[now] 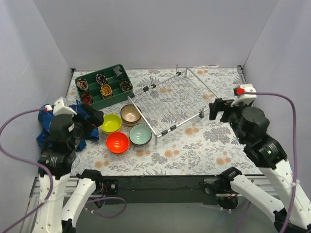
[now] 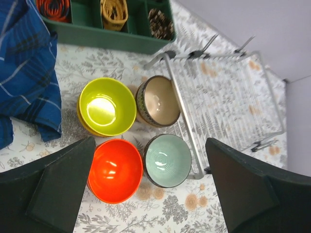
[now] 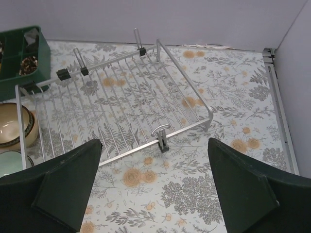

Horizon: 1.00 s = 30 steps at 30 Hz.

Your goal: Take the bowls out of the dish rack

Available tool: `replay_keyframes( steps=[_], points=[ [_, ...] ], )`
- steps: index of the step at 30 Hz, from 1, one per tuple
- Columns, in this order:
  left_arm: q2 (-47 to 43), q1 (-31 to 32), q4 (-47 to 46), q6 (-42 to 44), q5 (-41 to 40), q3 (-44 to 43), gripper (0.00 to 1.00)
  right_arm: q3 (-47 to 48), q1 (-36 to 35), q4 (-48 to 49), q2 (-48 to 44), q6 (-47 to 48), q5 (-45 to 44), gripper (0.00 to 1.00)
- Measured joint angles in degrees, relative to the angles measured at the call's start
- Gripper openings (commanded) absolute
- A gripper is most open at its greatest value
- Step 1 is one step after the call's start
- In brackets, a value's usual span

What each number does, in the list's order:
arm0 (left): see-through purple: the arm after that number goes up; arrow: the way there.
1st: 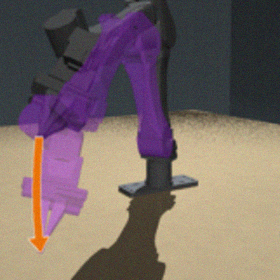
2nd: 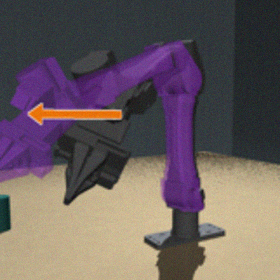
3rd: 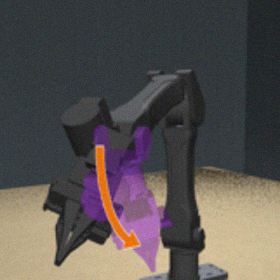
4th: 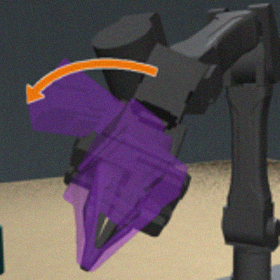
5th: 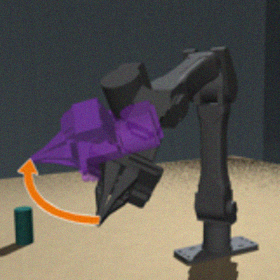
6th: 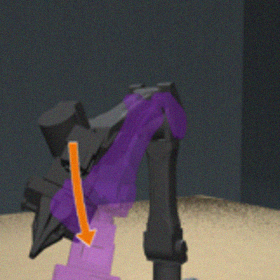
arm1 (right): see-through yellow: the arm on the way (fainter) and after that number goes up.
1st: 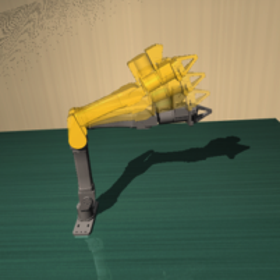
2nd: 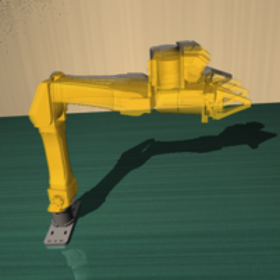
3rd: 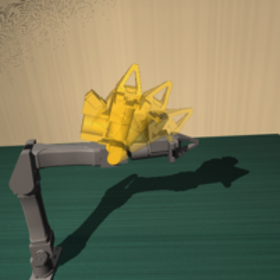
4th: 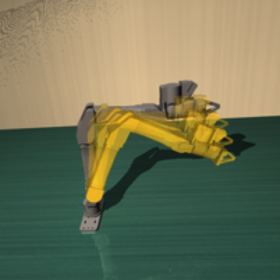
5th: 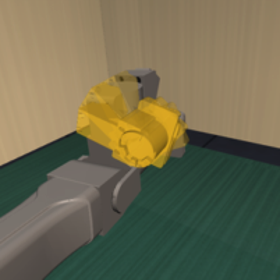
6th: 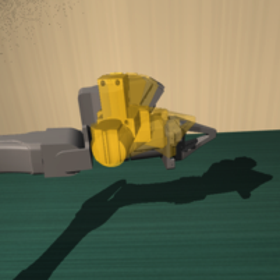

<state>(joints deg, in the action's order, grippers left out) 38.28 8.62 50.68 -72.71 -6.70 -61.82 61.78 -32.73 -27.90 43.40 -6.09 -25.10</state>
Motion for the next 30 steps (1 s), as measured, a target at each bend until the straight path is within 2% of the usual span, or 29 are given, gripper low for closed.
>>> replay_keyframes(
  steps=[4,9,14,20,30],
  points=[
    [-10.58,0.02,2.1,0.72,-1.07,-0.31,0.98,-4.57,0.0,-1.27,-11.15,-1.01,-1.18,0.98],
    [-19.89,0.04,6.03,4.33,-1.36,-4.59,0.98,-6.47,0.04,-5.07,-17.42,-1.25,-0.7,0.98],
    [-24.04,0.04,9.38,7.13,-1.53,-8.48,0.98,-7.34,0.04,-7.48,-23.21,-1.2,0.04,0.99],
    [-29.09,0.09,13.7,6.84,-2.03,-8.52,0.98,-8.72,0.04,-8.37,-27.8,-1.2,0.33,0.99],
    [-31.34,0.13,17.55,4.33,-3.5,-6.29,0.98,-10.62,0.04,-8.98,-31.78,-1.09,0.37,0.98]
  ],
)
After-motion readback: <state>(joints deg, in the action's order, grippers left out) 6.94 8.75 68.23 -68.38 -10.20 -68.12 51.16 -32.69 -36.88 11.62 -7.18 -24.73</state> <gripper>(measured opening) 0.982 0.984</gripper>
